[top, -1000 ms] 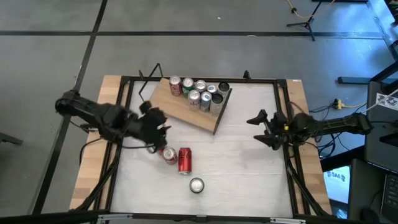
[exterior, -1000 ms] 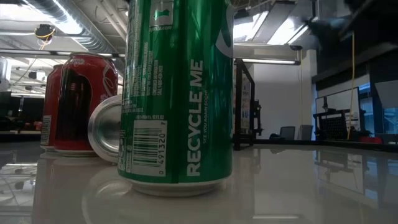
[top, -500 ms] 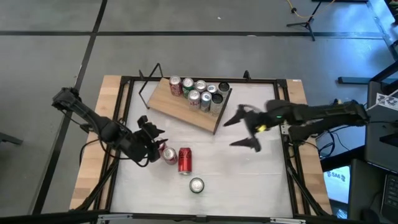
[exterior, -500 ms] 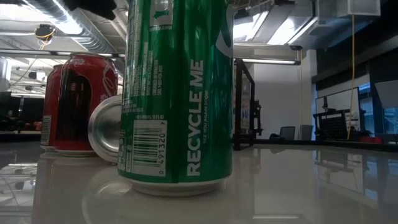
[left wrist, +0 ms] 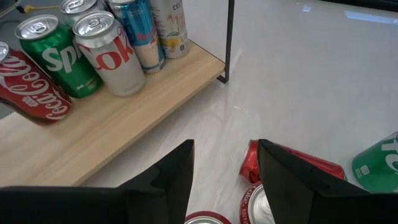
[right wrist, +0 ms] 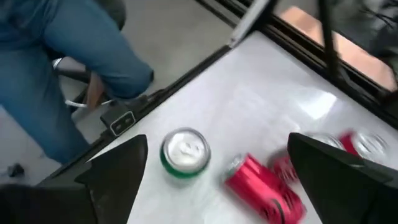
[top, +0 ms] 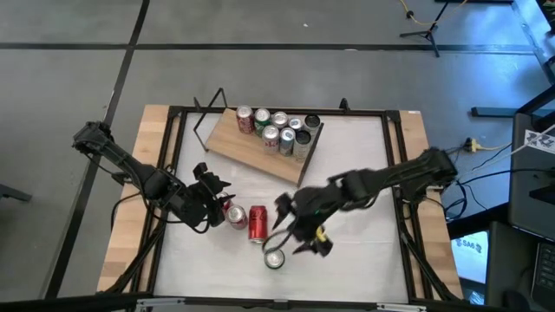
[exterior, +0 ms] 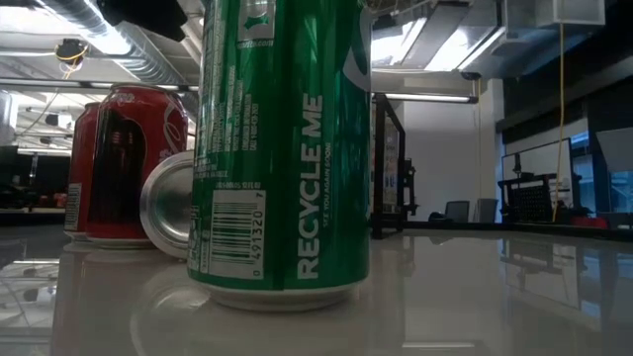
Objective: Place canned beverage on shelf
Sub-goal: Put the green soda can on the shelf aligned with the other green soda can
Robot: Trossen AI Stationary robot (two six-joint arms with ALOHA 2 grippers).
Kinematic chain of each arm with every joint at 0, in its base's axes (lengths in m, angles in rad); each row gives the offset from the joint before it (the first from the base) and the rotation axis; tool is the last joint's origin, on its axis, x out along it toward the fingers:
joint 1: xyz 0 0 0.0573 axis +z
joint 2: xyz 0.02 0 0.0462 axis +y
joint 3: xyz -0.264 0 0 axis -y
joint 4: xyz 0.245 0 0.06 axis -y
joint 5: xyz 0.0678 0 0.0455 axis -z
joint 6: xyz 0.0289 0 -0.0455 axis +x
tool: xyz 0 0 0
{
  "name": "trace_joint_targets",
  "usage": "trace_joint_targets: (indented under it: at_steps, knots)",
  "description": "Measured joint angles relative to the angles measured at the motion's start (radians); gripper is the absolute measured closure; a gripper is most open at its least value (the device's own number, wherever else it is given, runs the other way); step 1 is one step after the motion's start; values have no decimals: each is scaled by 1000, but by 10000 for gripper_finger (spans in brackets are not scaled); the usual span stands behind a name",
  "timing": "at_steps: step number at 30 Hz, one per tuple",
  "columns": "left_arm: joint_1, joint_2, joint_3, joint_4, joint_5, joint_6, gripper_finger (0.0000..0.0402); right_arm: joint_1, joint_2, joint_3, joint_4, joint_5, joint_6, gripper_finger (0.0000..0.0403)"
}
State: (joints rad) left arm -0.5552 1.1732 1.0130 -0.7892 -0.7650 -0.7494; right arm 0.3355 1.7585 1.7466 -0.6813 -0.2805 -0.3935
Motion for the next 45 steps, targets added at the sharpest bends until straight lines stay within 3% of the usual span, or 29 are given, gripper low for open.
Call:
trace_joint_targets:
  at_steps: [6,21,30,45]
  knots:
    - [0,0,0,0,0,0,237,33,128,91,8,0,-61,22]
    - [0,0,0,7,5,0,237,38,290,93,26,-1,-52,22]
    - [0,0,0,6,7,0,237,49,317,92,25,-35,-50,22]
    - [0,1,0,6,8,0,237,58,365,91,0,24,-50,22]
